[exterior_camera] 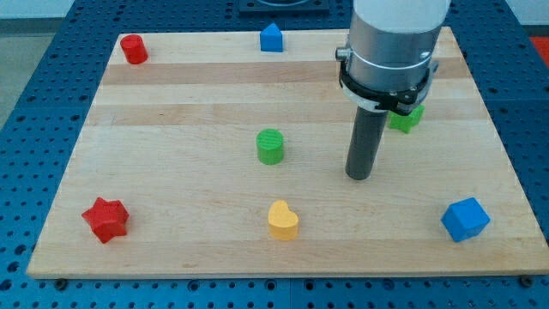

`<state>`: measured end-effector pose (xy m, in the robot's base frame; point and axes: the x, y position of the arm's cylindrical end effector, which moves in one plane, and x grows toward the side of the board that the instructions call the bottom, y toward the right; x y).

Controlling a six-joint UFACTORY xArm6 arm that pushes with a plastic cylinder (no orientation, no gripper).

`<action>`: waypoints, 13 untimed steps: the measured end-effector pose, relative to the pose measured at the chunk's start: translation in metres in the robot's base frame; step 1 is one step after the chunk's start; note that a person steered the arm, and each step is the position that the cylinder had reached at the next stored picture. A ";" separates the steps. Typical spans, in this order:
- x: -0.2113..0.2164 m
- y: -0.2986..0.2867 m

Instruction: Move green circle to the center left

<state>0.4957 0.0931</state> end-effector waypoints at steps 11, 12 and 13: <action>-0.038 -0.190; -0.038 -0.233; -0.038 -0.269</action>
<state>0.4572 -0.1758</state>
